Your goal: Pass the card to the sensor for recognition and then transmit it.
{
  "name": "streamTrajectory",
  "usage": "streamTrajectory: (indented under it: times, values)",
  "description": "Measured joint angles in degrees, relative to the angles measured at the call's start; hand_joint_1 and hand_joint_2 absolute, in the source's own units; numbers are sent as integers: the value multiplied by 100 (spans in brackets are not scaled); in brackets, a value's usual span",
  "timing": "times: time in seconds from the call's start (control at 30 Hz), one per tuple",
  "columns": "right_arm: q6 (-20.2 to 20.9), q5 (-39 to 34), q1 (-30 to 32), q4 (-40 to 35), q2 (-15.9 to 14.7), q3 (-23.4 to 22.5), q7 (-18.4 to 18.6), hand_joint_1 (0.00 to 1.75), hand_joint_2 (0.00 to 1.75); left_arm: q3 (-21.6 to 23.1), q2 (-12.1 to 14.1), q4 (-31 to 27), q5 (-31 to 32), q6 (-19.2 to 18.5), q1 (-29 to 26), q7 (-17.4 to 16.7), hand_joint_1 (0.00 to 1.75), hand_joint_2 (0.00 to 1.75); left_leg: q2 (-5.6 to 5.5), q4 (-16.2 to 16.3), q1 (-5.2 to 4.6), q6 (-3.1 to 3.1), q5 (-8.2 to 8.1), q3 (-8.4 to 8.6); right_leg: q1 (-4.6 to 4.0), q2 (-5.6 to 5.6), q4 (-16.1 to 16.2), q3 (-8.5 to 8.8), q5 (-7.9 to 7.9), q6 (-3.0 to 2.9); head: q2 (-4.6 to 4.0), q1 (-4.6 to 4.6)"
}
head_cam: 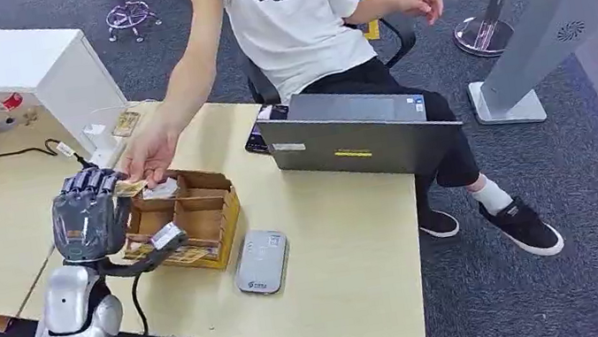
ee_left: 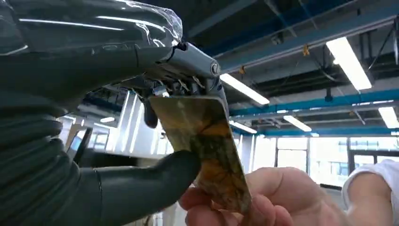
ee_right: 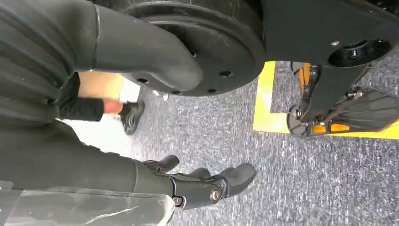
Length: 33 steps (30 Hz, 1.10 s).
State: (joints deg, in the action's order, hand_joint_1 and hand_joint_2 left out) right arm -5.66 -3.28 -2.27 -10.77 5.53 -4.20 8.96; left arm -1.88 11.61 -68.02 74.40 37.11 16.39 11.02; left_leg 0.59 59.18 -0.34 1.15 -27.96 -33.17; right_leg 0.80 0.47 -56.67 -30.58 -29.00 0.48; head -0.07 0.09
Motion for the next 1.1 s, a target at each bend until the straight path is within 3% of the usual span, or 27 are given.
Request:
streamTrajectory:
  times: [0.23, 0.4, 0.8, 1.1]
  values:
    - [-2, 51, -13, 9, 0, 20, 13, 0, 175, 116, -18, 37, 64, 210, 38, 22, 175, 175, -3, 0, 0, 0, 0, 0, 0, -2, 0, 1, 0, 0, 0, 0]
    - [-18, 42, -14, 11, 0, 17, 13, 0, 175, 322, -206, -109, -118, 188, -164, 184, 175, 175, -2, 1, -1, 0, 0, 0, 1, 0, 1, 1, 0, 0, 0, 0]
    - [-20, 24, -11, 26, 0, 0, 7, 0, 175, 1410, -665, -361, 18, -568, -650, 122, 175, 175, -2, 1, -2, -1, -1, 0, 0, -1, 3, 0, 0, 0, 0, -2]
    - [-17, 44, -8, 28, 0, -2, 7, 0, 175, 1703, -737, -374, 25, -721, -712, 87, 175, 175, -3, 1, 0, -1, -1, 0, -1, -2, 1, 0, 0, 0, 0, 0]
